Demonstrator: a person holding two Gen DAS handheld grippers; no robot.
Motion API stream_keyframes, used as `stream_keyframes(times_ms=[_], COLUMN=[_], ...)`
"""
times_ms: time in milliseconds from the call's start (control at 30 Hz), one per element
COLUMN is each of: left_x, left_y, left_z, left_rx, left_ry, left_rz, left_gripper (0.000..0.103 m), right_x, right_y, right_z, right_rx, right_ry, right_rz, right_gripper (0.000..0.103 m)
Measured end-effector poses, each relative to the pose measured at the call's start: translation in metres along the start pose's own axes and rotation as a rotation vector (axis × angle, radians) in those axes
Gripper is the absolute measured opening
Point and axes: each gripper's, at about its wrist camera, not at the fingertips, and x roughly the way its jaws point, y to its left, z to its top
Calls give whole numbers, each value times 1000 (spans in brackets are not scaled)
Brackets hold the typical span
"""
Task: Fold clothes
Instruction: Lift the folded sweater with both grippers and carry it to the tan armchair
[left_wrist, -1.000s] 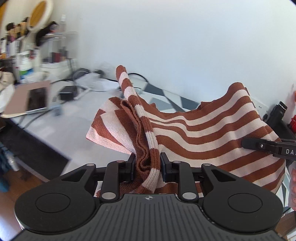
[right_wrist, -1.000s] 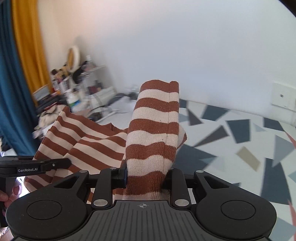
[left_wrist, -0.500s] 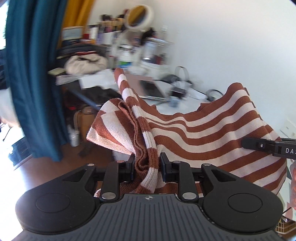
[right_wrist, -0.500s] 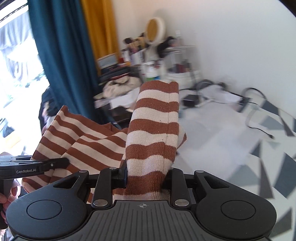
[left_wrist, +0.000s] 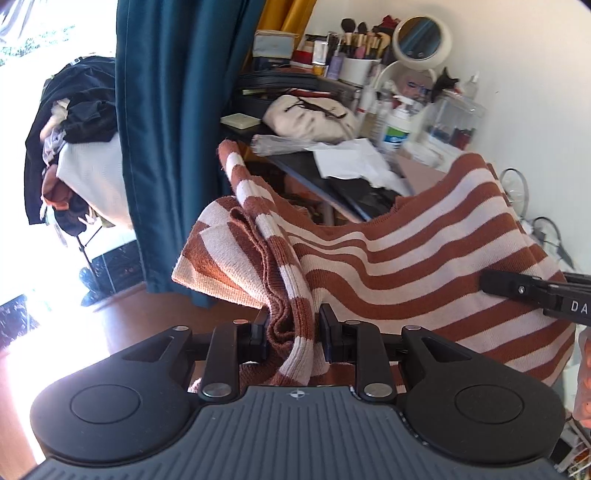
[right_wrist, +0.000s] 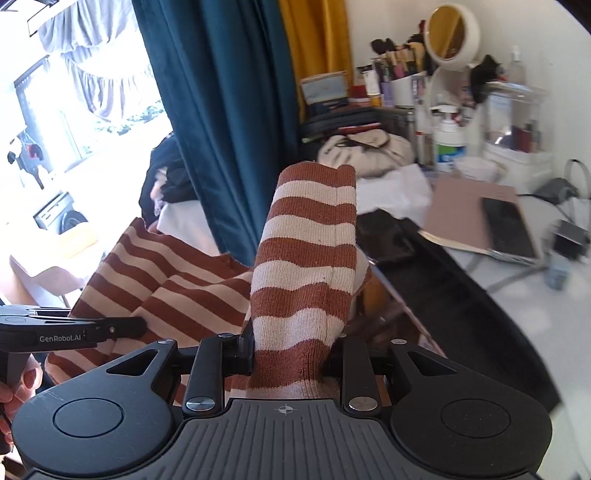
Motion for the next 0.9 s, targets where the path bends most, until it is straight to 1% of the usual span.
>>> stream_keyframes(times_ms=[133,200,300,400,500,600,767,900], left_x=[17,26,34,40,44,45,43,34], left_y=[48,73,111,147,179,209,264,319], left_z=[43,61,80,88,94,100,112,125], left_rx=[35,35,-11,-64,-107,-123,-122,-108], left_ry=[30,28,16,5,1,-13,-54,-64], left_rz=[40,59,84,101,97,86,56,22], left_gripper=[26,26,26,26,26,26,26,26], right_x=[75,111,157,191,216,238,266,287], right_y=[14,25,44,66,86,109,157,203], right_z=[37,54,77,97,113,125,136,145], right_rx=[74,76,68,28,3,-18,-36,-19], right_ry=[22,31,61,68,76,85,72,69], right_rz=[28,45,67,90,93,83,49,13], right_gripper=[23,23,23,22,22,23,23,23])
